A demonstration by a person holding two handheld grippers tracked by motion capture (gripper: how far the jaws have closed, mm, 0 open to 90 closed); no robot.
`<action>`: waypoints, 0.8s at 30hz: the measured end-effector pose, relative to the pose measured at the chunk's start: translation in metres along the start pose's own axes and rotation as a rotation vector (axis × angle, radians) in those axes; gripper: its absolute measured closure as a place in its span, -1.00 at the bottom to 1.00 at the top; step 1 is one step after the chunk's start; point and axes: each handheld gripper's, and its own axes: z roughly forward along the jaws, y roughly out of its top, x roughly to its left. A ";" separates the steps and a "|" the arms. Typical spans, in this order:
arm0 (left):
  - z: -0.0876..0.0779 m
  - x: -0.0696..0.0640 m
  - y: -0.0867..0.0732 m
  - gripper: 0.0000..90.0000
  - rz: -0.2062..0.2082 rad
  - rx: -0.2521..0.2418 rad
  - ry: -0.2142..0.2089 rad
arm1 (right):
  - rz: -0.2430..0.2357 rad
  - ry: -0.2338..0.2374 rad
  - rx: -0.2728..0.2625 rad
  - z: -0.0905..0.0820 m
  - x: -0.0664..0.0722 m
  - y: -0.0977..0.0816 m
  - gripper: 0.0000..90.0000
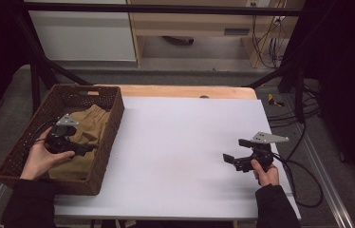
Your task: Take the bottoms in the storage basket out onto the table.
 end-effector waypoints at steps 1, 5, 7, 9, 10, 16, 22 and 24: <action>0.002 0.001 0.000 -0.92 -0.001 -0.005 0.009 | 0.000 0.000 0.000 0.000 0.000 0.000 -0.90; 0.007 0.008 -0.001 -0.92 -0.011 -0.007 0.060 | -0.002 0.002 0.005 0.001 0.000 0.000 -0.90; 0.010 0.011 -0.003 -0.91 -0.016 -0.005 0.062 | -0.002 0.000 0.006 0.001 0.000 -0.001 -0.90; 0.014 0.012 -0.005 -0.89 -0.019 0.003 0.070 | 0.000 0.002 0.006 0.002 0.000 -0.001 -0.90; 0.016 0.012 -0.005 -0.87 -0.018 0.011 0.069 | 0.000 0.000 0.008 0.002 0.000 -0.001 -0.90; 0.022 0.014 -0.008 -0.66 -0.014 0.038 0.059 | -0.002 0.002 0.009 0.002 0.000 -0.001 -0.90; 0.026 0.013 -0.010 -0.51 0.013 0.075 0.071 | -0.003 0.002 0.010 0.002 0.000 -0.001 -0.90; 0.027 0.013 -0.010 -0.43 0.024 0.084 0.075 | -0.005 0.002 0.009 0.002 0.000 -0.001 -0.90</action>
